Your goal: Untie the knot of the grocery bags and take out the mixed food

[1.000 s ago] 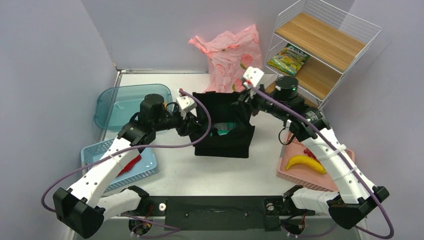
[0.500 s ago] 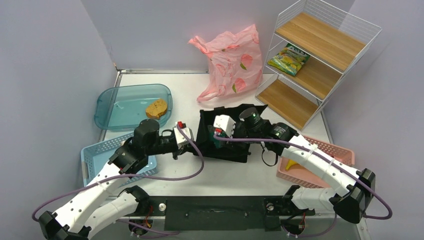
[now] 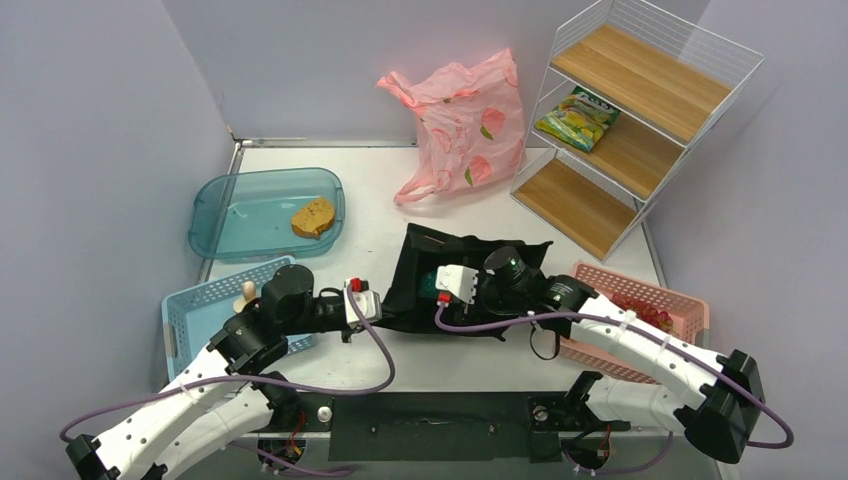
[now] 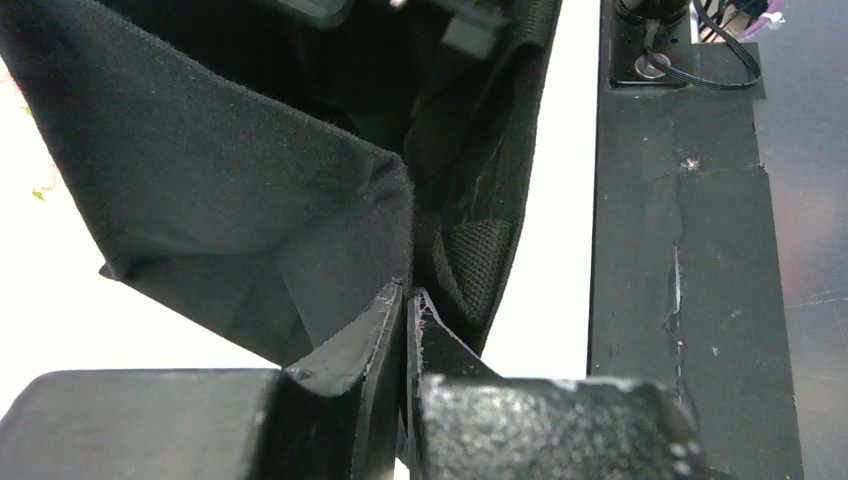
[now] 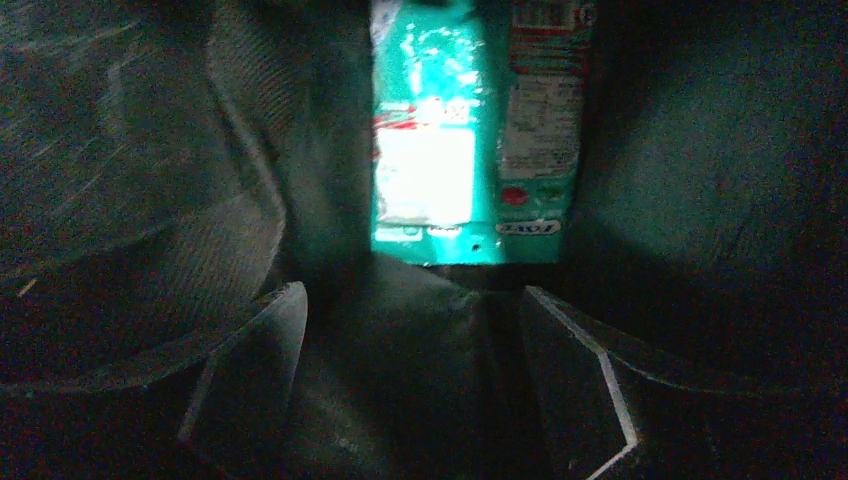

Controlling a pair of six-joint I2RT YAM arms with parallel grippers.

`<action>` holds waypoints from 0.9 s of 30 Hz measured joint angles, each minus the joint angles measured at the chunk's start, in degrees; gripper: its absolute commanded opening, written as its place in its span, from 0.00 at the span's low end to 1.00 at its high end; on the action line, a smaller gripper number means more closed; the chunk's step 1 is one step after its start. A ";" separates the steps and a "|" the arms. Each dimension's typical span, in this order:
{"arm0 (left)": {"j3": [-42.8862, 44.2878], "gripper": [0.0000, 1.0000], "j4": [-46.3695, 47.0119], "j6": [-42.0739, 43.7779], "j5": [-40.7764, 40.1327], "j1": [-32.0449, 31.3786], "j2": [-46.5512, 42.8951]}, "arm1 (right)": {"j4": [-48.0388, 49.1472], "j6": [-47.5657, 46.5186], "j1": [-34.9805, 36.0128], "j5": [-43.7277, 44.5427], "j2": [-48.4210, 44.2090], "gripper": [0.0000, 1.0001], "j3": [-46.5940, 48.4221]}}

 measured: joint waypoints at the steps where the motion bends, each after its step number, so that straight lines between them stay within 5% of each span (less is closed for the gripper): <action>1: -0.11 0.00 -0.13 0.28 -0.13 -0.50 -0.24 | 1.51 0.13 0.00 0.61 1.11 0.74 0.02; 11: 0.13 0.00 1.51 -5.16 -2.86 -0.74 0.63 | 8.26 0.37 -0.04 5.77 14.73 0.75 2.91; 20: 3.65 0.00 7.80 -22.18 4.50 13.42 7.63 | 9.09 -5.35 -2.38 5.53 26.58 0.80 7.63; 27: 4.33 0.00 8.00 -24.52 7.26 14.64 9.51 | 4.37 -8.74 -4.00 5.84 39.89 0.68 17.25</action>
